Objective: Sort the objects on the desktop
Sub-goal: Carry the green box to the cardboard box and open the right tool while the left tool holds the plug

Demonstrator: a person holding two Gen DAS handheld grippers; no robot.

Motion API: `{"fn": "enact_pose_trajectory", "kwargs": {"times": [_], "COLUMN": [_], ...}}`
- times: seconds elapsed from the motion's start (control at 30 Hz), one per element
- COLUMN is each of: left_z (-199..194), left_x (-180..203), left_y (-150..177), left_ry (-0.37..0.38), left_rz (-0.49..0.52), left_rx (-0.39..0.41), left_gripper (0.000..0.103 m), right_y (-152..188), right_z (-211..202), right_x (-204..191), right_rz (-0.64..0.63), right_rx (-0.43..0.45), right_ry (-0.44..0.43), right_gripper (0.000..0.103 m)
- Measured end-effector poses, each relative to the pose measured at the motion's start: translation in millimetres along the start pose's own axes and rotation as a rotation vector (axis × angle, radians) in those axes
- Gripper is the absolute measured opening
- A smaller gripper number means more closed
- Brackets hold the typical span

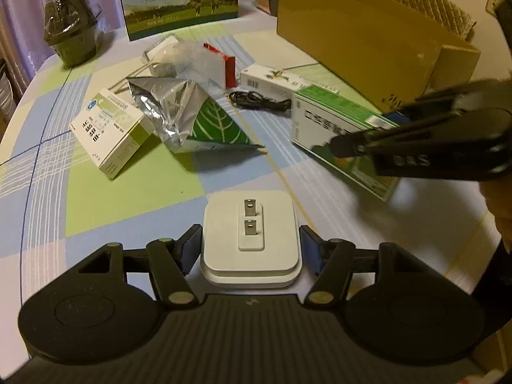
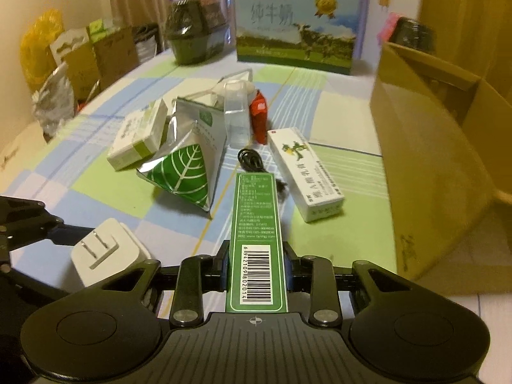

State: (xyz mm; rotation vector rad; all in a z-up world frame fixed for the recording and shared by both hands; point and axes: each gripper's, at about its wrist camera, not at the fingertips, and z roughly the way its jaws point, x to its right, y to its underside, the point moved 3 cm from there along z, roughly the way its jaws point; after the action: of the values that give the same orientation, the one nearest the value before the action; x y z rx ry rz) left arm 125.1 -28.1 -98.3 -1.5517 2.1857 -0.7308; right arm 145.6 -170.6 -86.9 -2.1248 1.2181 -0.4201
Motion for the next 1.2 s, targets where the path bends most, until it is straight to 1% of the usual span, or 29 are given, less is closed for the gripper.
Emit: {"fn": "enact_pose_trajectory", "kwargs": {"times": [0.17, 0.27, 0.33, 0.47, 0.63, 0.77, 0.93, 1.07, 1.2], "left_z": [-13, -20, -24, -32, -36, -32, -14, 8, 29], "left_x": [14, 27, 38, 64, 100, 131, 165, 186, 194], "left_y": [-7, -15, -25, -57, -111, -154, -195, -213, -221], "left_ry": [0.004, 0.018, 0.030, 0.062, 0.115, 0.142, 0.163, 0.172, 0.177], "left_rz": [0.018, 0.026, 0.039, 0.063, 0.099, 0.135, 0.173, 0.210, 0.207], "left_rx": [0.024, 0.041, 0.056, 0.108, 0.182, 0.230, 0.251, 0.248, 0.222], "left_gripper": [0.060, 0.060, 0.060, 0.060, 0.060, 0.060, 0.060, 0.060, 0.060], "right_y": [8, 6, -1, -23, -53, -69, -78, -74, -71], "right_z": [-39, -66, -87, -125, -154, -160, -146, -137, -125], "right_x": [8, 16, 26, 55, 108, 150, 192, 217, 232], "right_rz": [0.049, 0.060, 0.072, 0.098, 0.137, 0.149, 0.183, 0.211, 0.235], "right_rx": [0.039, 0.083, 0.128, 0.226, 0.302, 0.326, 0.316, 0.303, 0.286], "right_ry": [0.004, 0.025, 0.041, 0.089, 0.161, 0.223, 0.245, 0.243, 0.233], "right_gripper": [0.027, 0.027, 0.027, 0.027, 0.027, 0.027, 0.027, 0.027, 0.027]}}
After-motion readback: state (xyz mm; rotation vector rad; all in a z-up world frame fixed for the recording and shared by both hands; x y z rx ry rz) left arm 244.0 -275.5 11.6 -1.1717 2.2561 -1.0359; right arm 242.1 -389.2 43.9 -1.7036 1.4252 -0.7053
